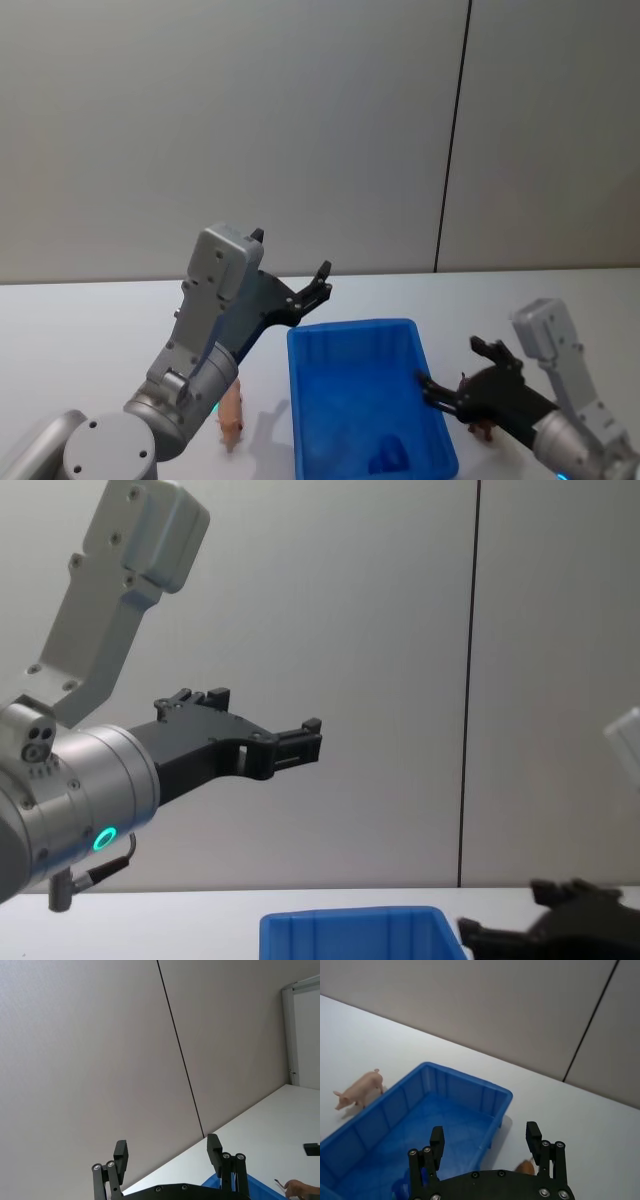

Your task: Pick up the two dolls from the table and place them into the box.

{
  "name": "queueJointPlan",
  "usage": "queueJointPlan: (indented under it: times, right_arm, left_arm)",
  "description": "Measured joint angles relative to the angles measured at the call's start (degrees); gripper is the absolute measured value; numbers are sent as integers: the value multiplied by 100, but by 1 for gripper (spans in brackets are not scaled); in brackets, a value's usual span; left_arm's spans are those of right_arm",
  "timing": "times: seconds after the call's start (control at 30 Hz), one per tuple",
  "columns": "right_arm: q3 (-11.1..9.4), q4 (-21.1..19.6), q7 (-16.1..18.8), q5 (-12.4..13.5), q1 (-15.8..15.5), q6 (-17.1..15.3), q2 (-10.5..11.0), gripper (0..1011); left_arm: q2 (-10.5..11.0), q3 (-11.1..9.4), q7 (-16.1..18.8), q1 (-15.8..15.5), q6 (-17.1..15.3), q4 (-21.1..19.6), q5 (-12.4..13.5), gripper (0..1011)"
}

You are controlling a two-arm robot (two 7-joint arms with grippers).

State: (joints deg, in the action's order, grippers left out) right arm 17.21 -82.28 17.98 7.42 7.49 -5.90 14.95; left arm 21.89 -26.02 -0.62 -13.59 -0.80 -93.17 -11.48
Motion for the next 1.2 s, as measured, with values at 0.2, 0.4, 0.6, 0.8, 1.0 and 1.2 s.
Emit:
queueJointPlan:
  times: [0.2, 0.4, 0.6, 0.8, 1.0, 1.2]
  right_arm:
    - [-55, -207, -273, 80, -253, -199, 142, 1001]
    - [-111, -297, -549, 148, -437, -338, 251, 1001]
    - [-172, -295, -719, 220, -546, -412, 327, 1001]
    - [-222, -152, -786, 277, -587, -439, 373, 1001]
    - [-245, 78, -743, 284, -539, -415, 376, 1001]
    - [-242, 371, -575, 223, -405, -309, 331, 1001]
  left_arm:
    - [0, 0, 0, 0, 0, 0, 0, 1001]
    - [0, 0, 0, 0, 0, 0, 0, 1001]
    - [0, 0, 0, 0, 0, 0, 0, 1001]
    - [0, 0, 0, 0, 0, 0, 0, 1001]
    - [0, 0, 0, 0, 0, 0, 0, 1001]
    - [0, 0, 0, 0, 0, 0, 0, 1001]
